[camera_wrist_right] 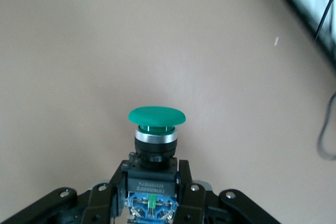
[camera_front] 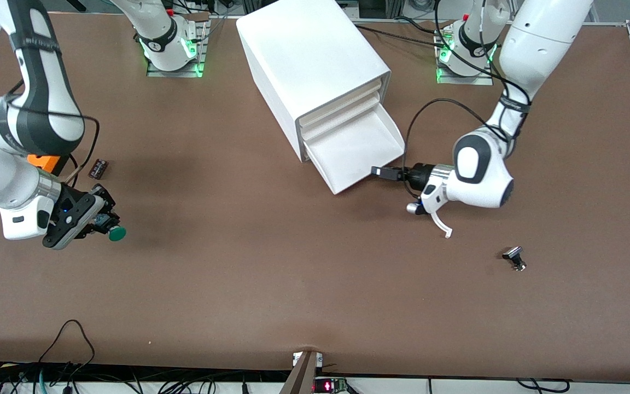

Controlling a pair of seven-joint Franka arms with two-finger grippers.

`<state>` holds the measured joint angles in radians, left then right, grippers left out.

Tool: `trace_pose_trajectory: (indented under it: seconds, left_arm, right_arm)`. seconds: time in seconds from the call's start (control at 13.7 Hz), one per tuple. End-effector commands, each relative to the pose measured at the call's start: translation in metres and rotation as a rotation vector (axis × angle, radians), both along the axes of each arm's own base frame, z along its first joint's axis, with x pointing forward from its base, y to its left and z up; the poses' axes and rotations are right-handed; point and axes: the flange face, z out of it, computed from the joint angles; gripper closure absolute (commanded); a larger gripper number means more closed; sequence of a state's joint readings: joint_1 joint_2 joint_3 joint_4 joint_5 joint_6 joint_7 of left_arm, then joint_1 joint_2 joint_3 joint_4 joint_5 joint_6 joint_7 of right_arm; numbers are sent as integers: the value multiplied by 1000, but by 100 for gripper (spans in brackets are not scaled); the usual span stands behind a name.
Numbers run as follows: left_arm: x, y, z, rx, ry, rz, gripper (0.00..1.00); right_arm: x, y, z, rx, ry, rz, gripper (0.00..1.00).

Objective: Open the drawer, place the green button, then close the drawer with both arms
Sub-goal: 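Release the drawer and withdraw the left gripper while the right gripper carries the button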

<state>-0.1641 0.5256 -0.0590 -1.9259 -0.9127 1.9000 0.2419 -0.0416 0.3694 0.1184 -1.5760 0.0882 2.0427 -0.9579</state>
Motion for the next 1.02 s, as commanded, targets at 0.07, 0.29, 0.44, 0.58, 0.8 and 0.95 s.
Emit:
trace_pose_trajectory:
  seconds: [0.07,0.29,0.44,0.58,0.8,0.95]
  left_arm:
    - [22,59,115,212,-94,-7,0]
    - [12,104,190,363,-187,-53,0]
    - [3,133,228,452,-238,-75,0]
    - [-5,152,259,546,-294,-99,0]
    - [-19,169,298,710,-378,-174,0]
    - [-26,178,318,796,-421,-202,0]
  right_arm:
    - [8,58,36,2,-52,149,100]
    - [-3,125,64,2,-83,264,100]
    - [-23,190,87,16,-122,367,100]
    - [-58,276,93,-10,-125,509,100]
    - [-101,378,72,-135,-167,721,100]
    - [-128,430,54,-161,-178,894,100]
